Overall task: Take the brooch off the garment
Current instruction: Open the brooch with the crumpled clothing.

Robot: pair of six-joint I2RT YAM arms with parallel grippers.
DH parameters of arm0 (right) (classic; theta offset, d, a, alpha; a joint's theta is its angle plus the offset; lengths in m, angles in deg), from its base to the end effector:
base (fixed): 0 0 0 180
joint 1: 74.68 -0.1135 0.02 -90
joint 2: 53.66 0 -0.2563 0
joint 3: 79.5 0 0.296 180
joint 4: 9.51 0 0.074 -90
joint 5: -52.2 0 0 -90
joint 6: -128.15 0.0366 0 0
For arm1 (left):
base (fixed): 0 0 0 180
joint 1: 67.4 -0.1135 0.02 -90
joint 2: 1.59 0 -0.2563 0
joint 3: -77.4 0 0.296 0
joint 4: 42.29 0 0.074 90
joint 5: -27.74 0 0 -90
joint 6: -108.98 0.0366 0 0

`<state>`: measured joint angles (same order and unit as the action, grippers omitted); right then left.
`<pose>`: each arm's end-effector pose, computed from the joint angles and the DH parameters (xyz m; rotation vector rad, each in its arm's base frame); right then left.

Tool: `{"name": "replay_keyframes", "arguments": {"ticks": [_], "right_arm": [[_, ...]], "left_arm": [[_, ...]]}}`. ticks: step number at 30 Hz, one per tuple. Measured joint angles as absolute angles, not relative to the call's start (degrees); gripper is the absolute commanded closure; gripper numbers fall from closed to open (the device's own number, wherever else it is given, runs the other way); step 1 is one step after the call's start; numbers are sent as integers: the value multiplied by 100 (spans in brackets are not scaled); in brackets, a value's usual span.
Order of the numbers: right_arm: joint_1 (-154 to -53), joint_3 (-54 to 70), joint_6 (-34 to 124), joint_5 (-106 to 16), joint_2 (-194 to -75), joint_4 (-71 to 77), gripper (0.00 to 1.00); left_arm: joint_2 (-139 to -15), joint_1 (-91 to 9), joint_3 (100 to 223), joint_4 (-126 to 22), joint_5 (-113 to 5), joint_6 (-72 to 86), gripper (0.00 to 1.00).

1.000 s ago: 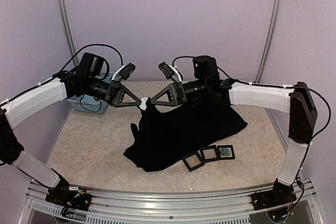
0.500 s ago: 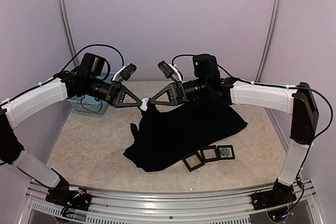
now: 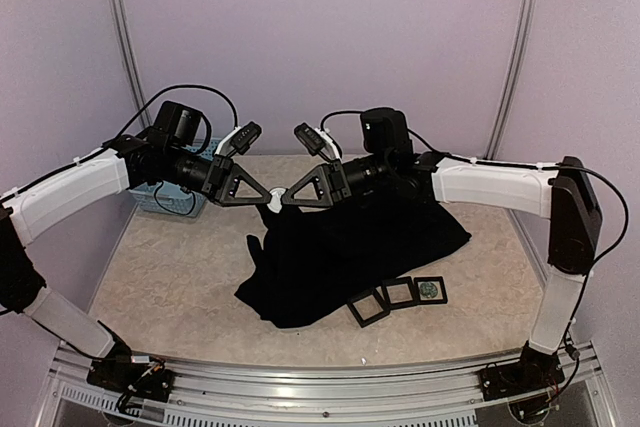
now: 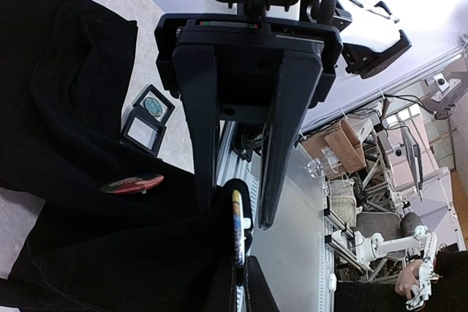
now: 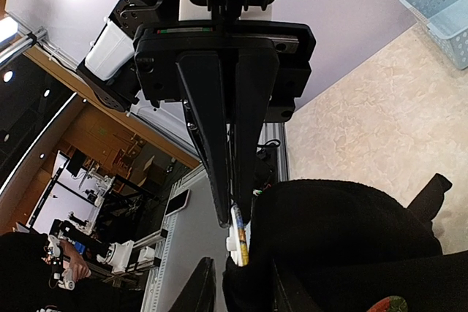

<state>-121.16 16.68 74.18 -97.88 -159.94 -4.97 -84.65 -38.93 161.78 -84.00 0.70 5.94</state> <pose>0.3024 0.3645 0.2843 -1.0627 1.8944 1.8723 0.2956 -0.1974 0.3160 0.9138 2.1000 -1.6227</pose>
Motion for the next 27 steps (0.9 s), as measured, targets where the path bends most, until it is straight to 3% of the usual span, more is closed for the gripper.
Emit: {"name": "replay_keyframes", "arguments": {"ticks": [27], "right_arm": [[-12120, 1668, 7702, -9930, -16117, -735, 99]], "left_arm": [[-8465, -3891, 16178, -8448, 68, 596, 100]]}}
